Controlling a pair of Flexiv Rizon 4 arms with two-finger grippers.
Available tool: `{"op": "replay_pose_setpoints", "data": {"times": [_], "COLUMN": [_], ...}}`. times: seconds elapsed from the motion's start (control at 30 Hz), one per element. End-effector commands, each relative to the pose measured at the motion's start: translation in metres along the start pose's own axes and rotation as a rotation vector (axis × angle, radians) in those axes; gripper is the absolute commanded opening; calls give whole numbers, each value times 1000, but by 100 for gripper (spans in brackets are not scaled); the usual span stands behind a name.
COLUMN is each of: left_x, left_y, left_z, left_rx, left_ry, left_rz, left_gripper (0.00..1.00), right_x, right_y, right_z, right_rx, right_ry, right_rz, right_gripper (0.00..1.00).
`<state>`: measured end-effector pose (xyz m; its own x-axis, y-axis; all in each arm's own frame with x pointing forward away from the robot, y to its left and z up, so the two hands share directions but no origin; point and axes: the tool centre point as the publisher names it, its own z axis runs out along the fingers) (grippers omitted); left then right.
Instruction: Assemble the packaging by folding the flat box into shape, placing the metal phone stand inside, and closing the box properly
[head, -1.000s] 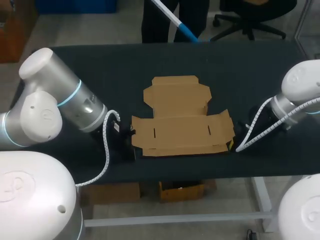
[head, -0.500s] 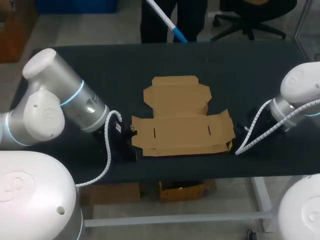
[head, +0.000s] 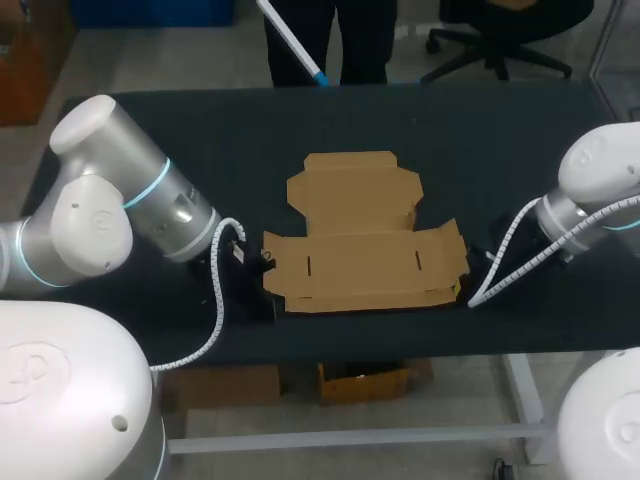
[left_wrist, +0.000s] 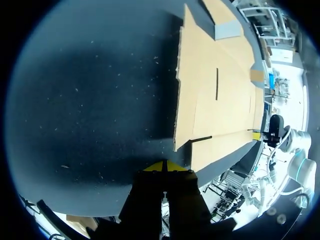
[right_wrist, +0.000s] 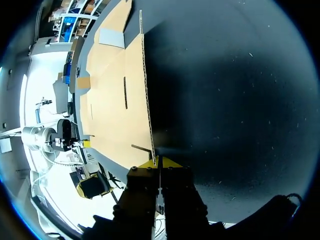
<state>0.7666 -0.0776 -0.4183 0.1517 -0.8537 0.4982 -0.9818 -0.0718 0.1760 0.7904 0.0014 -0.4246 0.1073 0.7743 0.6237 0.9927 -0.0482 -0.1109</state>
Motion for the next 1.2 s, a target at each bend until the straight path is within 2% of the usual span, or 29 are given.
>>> {"op": "replay_pose_setpoints", "data": {"times": [0.03,1.2], "left_x": [-1,17], "left_y": [-5,-7], "left_z": [7,0], "left_rx": [0,29], "left_ry": [8,65], "left_rz": [2,52], "left_gripper": [0,0], "right_x": [1,8], "right_y": [2,12], "right_z": [-1,1], "right_rx": [7,15], "right_ry": [4,3], "right_rz": [-2,-4], "right_gripper": [0,0]}}
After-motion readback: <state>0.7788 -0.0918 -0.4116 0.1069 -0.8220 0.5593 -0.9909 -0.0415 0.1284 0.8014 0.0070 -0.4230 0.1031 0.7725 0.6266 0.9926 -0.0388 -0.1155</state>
